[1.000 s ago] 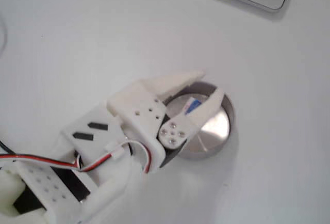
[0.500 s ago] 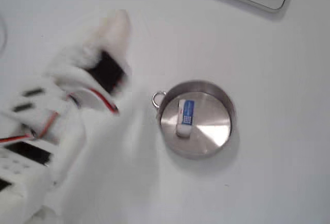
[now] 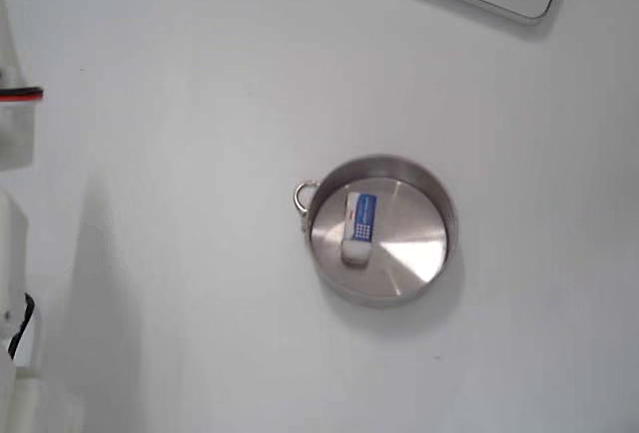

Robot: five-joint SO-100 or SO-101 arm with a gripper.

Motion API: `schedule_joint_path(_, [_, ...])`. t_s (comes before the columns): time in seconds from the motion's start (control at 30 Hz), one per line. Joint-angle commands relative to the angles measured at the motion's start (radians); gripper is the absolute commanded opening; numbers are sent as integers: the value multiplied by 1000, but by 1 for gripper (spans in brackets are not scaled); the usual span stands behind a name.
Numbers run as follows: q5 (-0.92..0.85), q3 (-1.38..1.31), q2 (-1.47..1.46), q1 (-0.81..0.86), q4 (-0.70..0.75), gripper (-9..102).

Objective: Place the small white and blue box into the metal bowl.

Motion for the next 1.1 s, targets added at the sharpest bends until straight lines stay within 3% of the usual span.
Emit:
schedule_joint_path(0.0, [77,67,313,5,502,-5])
schedule_joint_path(0.2, [124,63,641,-5,1078,-5])
schedule_joint_path(0.37, [124,57,750,-8,1307,-5])
schedule_joint_path(1.07, [124,57,750,-8,1315,-5])
